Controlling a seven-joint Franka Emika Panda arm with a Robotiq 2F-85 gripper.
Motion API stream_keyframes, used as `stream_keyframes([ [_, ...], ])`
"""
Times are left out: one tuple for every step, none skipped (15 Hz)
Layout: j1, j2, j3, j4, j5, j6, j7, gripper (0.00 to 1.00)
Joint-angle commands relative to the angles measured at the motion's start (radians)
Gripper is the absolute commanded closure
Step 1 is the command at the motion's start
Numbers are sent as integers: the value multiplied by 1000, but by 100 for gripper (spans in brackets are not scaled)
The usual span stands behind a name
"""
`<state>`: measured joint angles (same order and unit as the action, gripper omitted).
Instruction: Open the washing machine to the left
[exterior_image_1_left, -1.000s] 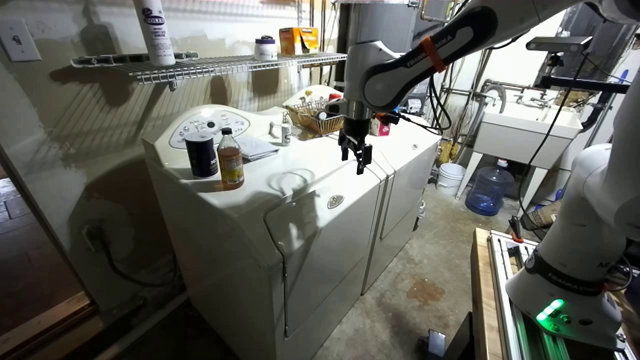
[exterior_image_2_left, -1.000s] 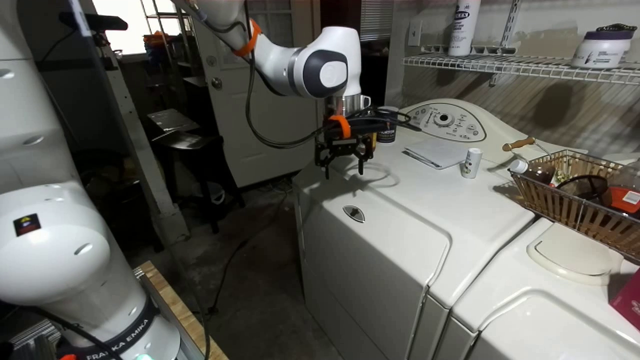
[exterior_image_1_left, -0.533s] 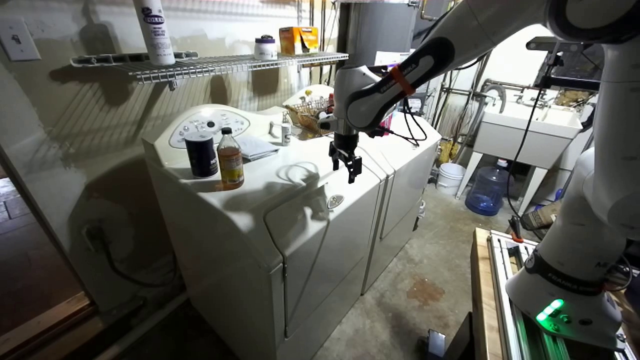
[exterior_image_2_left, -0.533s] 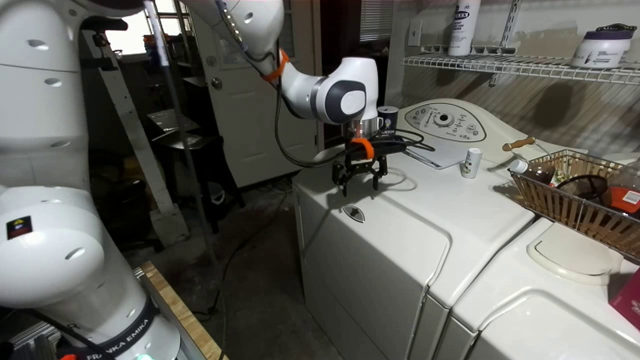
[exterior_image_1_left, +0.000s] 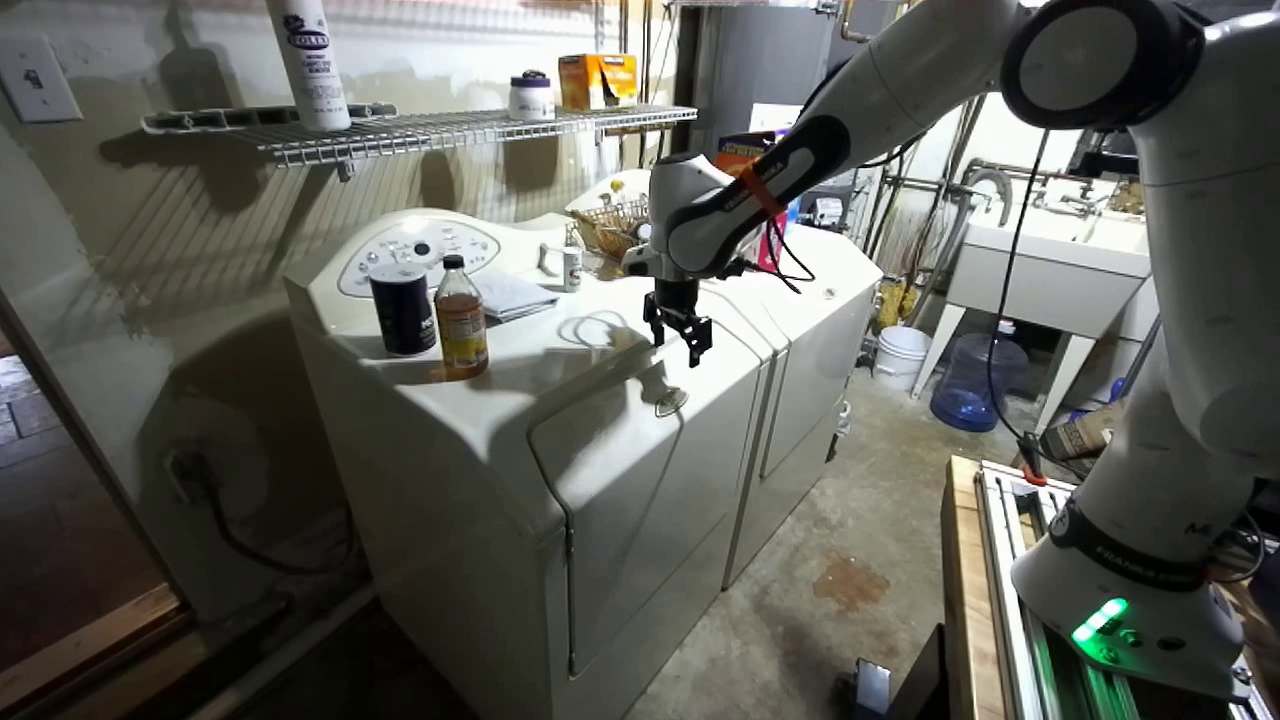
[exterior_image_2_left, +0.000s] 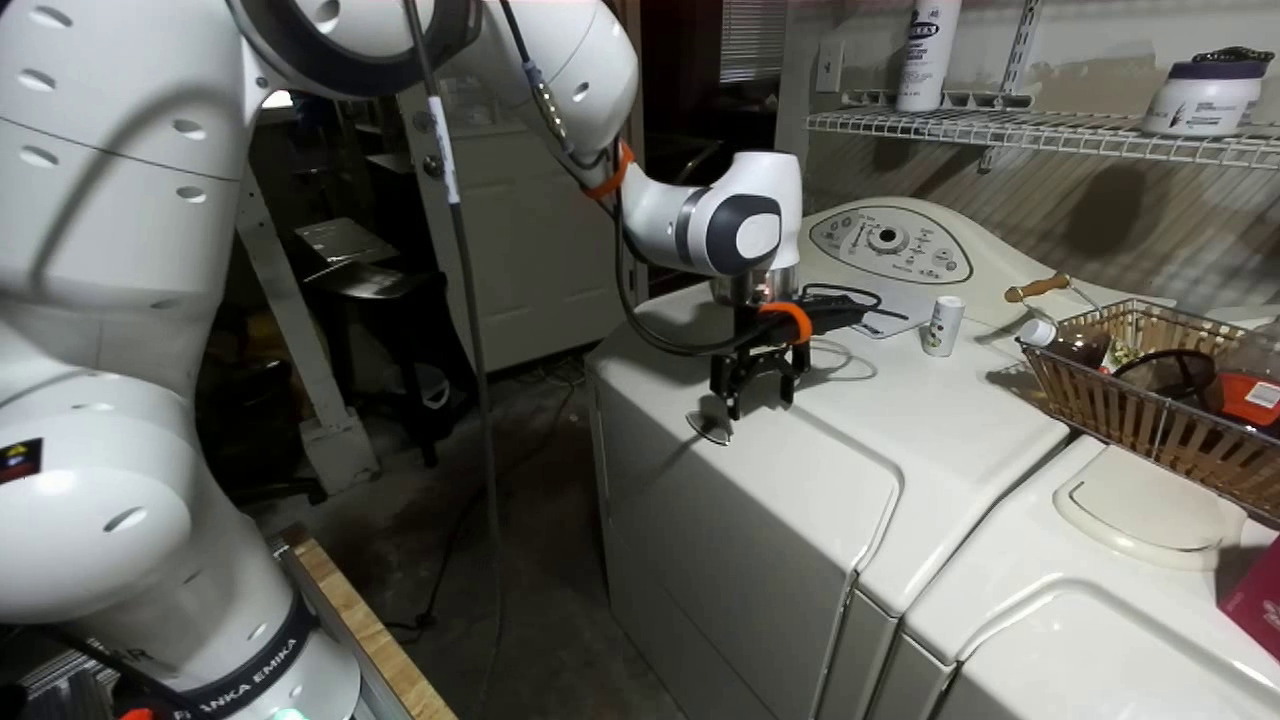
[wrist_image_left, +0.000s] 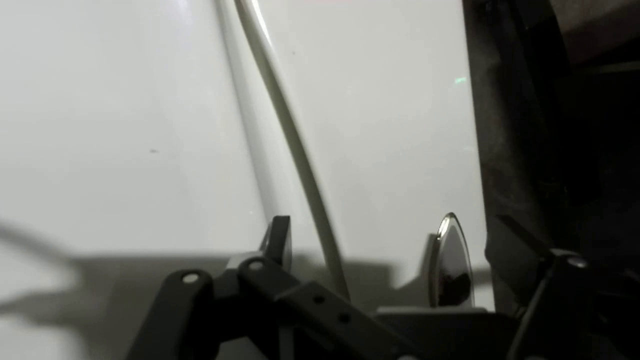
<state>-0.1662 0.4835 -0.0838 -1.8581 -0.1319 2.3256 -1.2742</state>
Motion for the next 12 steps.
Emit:
stream_keyframes([
  [-58,66,44,105,13,-119,-124,0],
  [-65,77,47,122,16,-150,-150,0],
  [-69,88,48,136,15,-175,-165,0],
  [-73,99,49,148,13,-190,-184,0],
  [-75,110,48,161,9,-204,-195,0],
  [-75,122,45,172,4,-216,-202,0],
  [-76,130,45,182,4,-231,-211,0],
  [-76,136,43,191,3,-240,-216,0],
  [-74,137,39,199,-1,-255,-217,0],
  [-71,136,36,202,-2,-275,-211,0],
  [-71,134,34,204,1,-288,-205,0],
  [-71,133,32,205,-2,-298,-202,0],
])
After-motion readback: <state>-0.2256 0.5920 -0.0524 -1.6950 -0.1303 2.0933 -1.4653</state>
